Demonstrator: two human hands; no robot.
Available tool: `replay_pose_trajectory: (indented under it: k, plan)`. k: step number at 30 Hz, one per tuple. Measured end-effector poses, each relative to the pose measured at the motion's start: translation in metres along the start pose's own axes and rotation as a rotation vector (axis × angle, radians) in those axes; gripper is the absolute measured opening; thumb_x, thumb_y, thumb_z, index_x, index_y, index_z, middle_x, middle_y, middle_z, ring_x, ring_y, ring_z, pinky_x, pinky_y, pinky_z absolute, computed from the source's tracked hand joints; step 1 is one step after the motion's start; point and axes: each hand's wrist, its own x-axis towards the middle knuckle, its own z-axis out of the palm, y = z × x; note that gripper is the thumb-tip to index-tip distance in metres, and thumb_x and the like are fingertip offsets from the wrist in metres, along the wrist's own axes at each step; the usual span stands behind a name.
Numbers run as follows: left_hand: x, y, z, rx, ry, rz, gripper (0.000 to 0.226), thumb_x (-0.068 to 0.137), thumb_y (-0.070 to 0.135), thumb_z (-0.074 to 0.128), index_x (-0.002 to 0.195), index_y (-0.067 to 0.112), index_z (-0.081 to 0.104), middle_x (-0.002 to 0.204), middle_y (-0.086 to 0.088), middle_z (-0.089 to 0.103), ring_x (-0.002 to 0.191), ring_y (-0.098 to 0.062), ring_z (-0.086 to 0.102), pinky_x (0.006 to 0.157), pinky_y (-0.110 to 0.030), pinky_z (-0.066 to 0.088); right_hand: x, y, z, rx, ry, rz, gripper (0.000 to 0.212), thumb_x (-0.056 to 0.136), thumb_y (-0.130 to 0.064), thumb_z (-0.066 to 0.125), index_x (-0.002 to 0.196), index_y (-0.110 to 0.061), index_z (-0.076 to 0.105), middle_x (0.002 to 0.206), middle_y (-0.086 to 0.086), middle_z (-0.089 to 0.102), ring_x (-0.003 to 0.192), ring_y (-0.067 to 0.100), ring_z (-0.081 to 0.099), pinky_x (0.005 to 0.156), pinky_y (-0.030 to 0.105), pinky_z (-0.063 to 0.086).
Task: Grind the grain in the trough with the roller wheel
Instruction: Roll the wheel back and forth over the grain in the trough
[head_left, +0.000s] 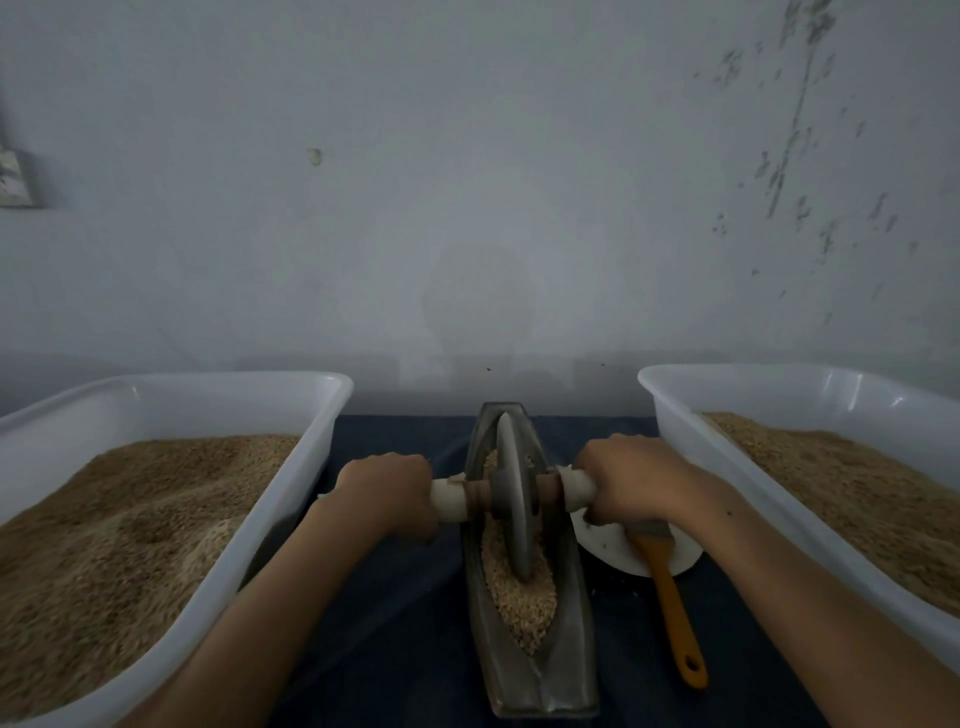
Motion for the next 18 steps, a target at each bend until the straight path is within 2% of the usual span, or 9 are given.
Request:
replay_pose_trajectory:
  k: [4, 7, 10, 12, 15, 18]
  plan:
    - [0.0, 0.002, 0.0, 0.015, 0.039, -0.018, 0.037, 0.079, 0.034, 0.068, 0.11, 0.019, 0.055, 0.081, 0.006, 0.049, 0.079, -0.014, 0.052, 0.073, -0.028, 0.042, 0.001, 0.001, 0.003, 0.017, 0.005, 0.004, 0.016, 0.083, -0.028, 0.066, 0.096, -0.019, 0.065, 0.085, -0.001, 0.062, 0.079, 0.017, 0.06, 0.064, 0.028, 0.044]
    - [-0.001, 0.004, 0.004, 0.037, 0.144, -0.041, 0.029, 0.084, 0.032, 0.063, 0.108, 0.018, 0.055, 0.094, 0.001, 0.059, 0.087, -0.016, 0.057, 0.072, -0.027, 0.04, 0.003, 0.0, 0.01, -0.004, 0.152, 0.015, 0.008, 0.087, -0.027, 0.059, 0.085, -0.02, 0.059, 0.085, 0.0, 0.062, 0.079, 0.019, 0.06, 0.062, 0.029, 0.041]
    - [-0.002, 0.006, 0.006, 0.024, 0.277, -0.048, 0.021, 0.088, 0.031, 0.058, 0.105, 0.019, 0.056, 0.103, -0.001, 0.062, 0.094, -0.019, 0.06, 0.074, -0.028, 0.041, 0.006, 0.0, 0.016, 0.005, 0.267, 0.03, 0.008, 0.09, -0.028, 0.053, 0.088, -0.021, 0.057, 0.089, 0.0, 0.063, 0.081, 0.021, 0.06, 0.068, 0.033, 0.047]
    - [-0.002, 0.008, 0.005, 0.023, 0.302, -0.051, 0.02, 0.089, 0.03, 0.057, 0.105, 0.019, 0.056, 0.103, -0.001, 0.062, 0.095, -0.019, 0.06, 0.076, -0.029, 0.042, 0.006, 0.0, 0.019, 0.031, 0.296, 0.035, 0.009, 0.091, -0.027, 0.052, 0.087, -0.021, 0.057, 0.089, 0.0, 0.064, 0.082, 0.021, 0.06, 0.072, 0.036, 0.05]
    - [-0.002, 0.008, 0.005, 0.071, 0.288, -0.04, 0.021, 0.088, 0.029, 0.057, 0.106, 0.018, 0.058, 0.101, 0.0, 0.063, 0.091, -0.018, 0.06, 0.075, -0.028, 0.044, 0.007, 0.002, 0.018, 0.035, 0.242, 0.035, 0.011, 0.09, -0.03, 0.054, 0.088, -0.02, 0.06, 0.089, -0.001, 0.064, 0.081, 0.02, 0.061, 0.068, 0.032, 0.047]
    - [-0.003, 0.006, 0.001, 0.098, 0.173, -0.026, 0.027, 0.085, 0.032, 0.06, 0.107, 0.017, 0.057, 0.1, 0.0, 0.062, 0.09, -0.017, 0.06, 0.072, -0.028, 0.041, 0.005, 0.003, 0.009, 0.022, 0.081, 0.024, 0.015, 0.085, -0.031, 0.064, 0.094, -0.02, 0.064, 0.091, 0.0, 0.065, 0.082, 0.018, 0.062, 0.065, 0.029, 0.045]
